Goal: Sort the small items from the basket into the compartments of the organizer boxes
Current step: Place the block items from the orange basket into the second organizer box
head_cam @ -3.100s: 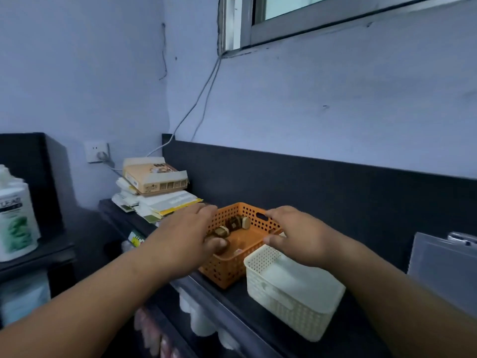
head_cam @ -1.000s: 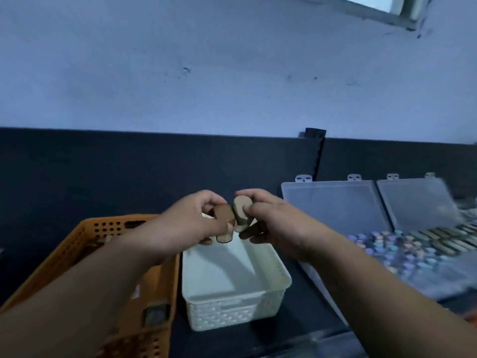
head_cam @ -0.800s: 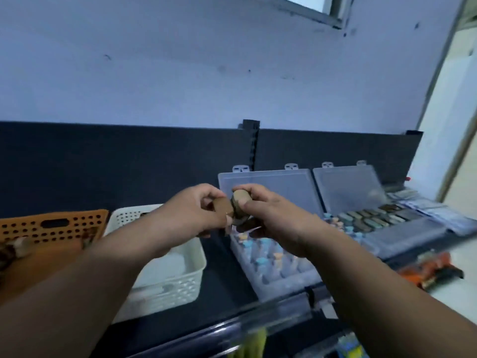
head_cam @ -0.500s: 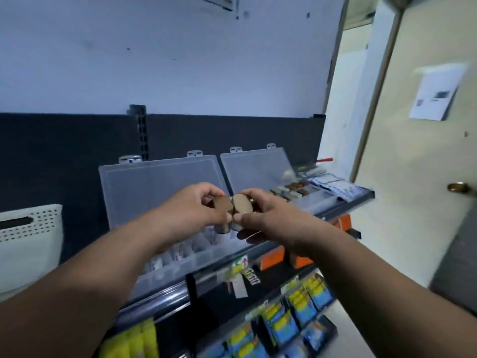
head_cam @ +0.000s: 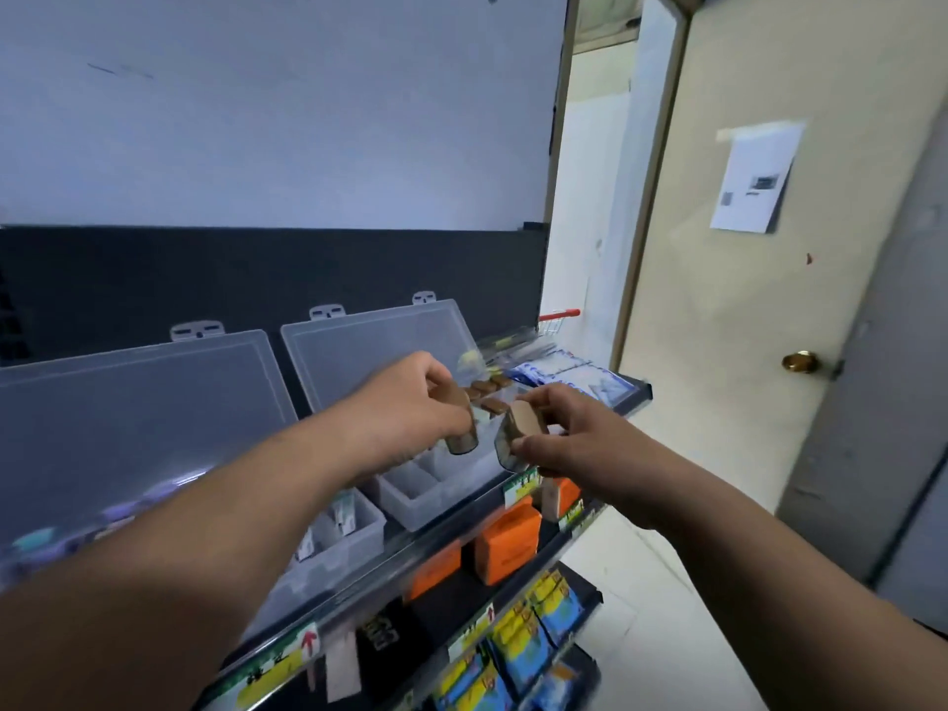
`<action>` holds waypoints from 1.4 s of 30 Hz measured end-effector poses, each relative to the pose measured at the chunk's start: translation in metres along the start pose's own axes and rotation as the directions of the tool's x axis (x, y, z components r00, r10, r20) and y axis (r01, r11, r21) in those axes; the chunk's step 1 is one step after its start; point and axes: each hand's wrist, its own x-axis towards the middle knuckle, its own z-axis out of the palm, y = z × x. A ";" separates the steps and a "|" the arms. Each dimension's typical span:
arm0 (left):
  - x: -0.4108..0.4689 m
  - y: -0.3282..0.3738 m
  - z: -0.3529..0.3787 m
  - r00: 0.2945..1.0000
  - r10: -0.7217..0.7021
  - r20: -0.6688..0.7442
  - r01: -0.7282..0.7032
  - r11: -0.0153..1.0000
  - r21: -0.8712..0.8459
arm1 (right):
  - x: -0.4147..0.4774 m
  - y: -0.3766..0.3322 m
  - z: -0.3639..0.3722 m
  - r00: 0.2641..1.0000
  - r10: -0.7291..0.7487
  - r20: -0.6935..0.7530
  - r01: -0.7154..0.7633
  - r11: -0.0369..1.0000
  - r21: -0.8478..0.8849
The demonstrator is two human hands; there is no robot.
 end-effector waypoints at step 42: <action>0.272 -0.023 0.166 0.911 -0.359 -0.203 0.410 0.736 0.539 | 0.345 0.177 -0.099 0.783 -0.187 0.593 0.425 0.857 -0.290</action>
